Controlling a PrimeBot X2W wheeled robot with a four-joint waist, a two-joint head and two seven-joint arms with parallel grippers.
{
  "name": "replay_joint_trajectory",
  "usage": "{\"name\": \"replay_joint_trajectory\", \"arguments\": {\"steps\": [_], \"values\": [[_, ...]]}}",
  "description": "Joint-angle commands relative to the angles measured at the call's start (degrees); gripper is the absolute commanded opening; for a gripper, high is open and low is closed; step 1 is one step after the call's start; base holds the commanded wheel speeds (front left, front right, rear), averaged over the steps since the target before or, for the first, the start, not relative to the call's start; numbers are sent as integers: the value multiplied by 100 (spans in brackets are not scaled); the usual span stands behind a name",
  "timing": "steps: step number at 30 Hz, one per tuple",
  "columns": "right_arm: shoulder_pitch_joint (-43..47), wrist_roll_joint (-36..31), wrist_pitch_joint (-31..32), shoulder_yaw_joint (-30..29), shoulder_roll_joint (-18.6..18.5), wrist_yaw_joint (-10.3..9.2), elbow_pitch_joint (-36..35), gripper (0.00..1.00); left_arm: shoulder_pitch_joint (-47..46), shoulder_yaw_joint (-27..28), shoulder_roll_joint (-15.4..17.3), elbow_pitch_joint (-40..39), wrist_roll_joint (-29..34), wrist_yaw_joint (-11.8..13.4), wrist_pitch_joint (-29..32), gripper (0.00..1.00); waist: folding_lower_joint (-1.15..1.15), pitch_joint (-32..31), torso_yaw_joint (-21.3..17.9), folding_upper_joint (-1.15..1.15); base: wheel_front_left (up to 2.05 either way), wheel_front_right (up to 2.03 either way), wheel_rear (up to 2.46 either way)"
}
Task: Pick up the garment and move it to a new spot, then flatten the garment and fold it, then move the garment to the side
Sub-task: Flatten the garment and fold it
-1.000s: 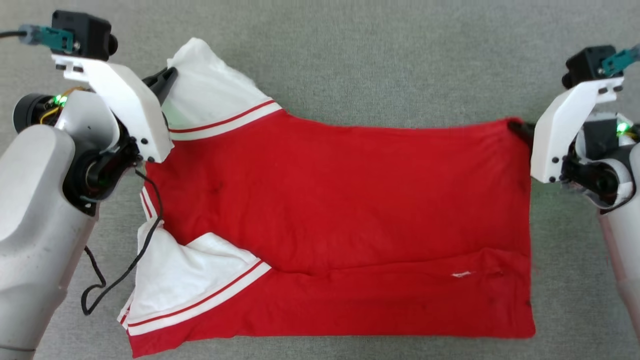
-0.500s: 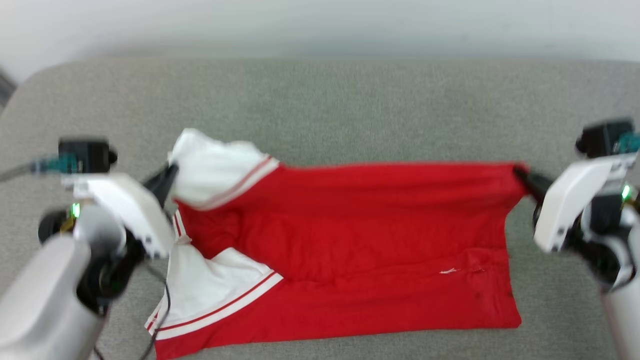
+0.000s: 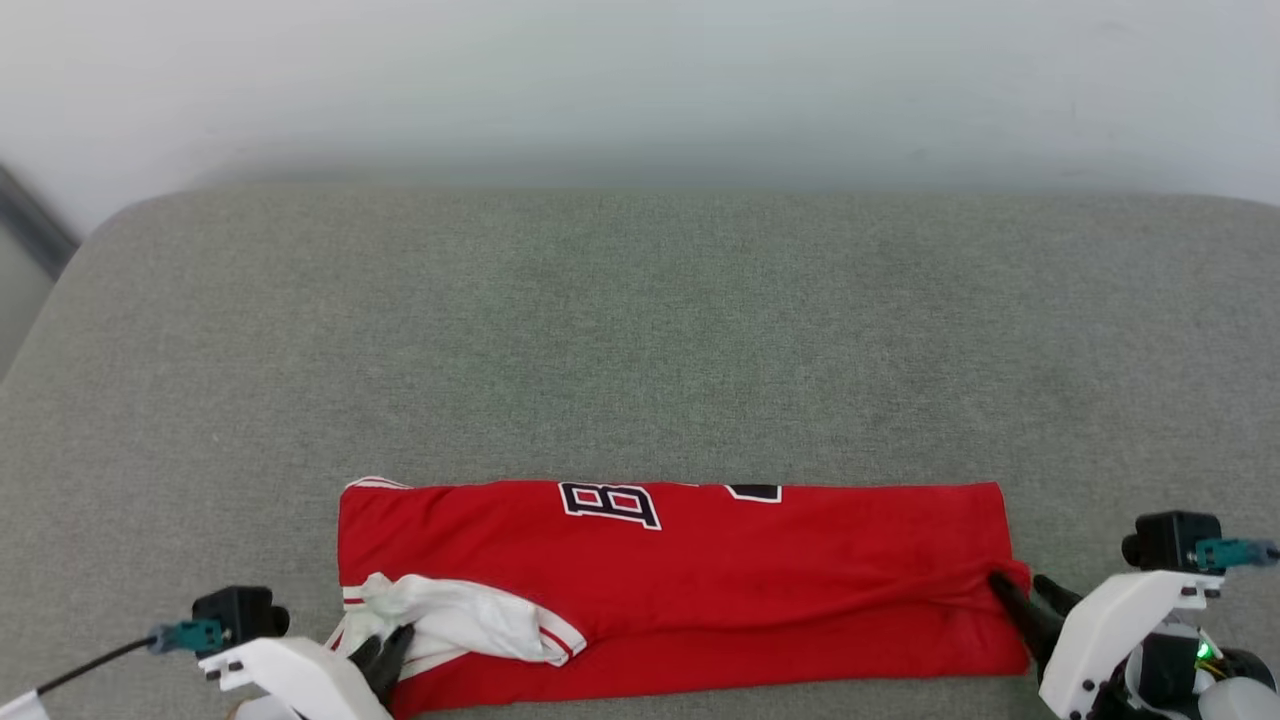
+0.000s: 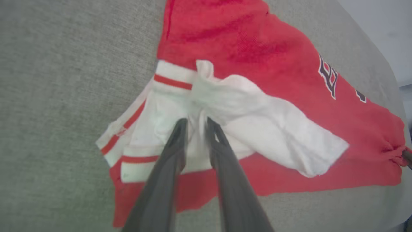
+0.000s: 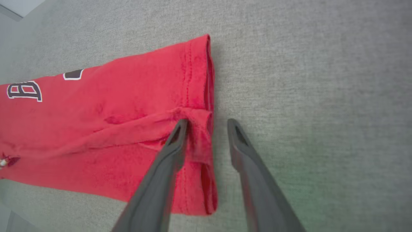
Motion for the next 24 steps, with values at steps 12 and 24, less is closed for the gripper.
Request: {"name": "replay_joint_trajectory", "arguments": {"steps": [12,24], "values": [[578,-9,-576,-217,-143,-5,-688,100,220,164,-91,-176,809,347,-1556,100,1,-470,-66,0,0,0,0],[284,-425,1595,-990,-156,-5,-1245,100,25,274,-33,-1386,2254,1123,-2314,100,1,-388,183,0,0,0,0]]}}
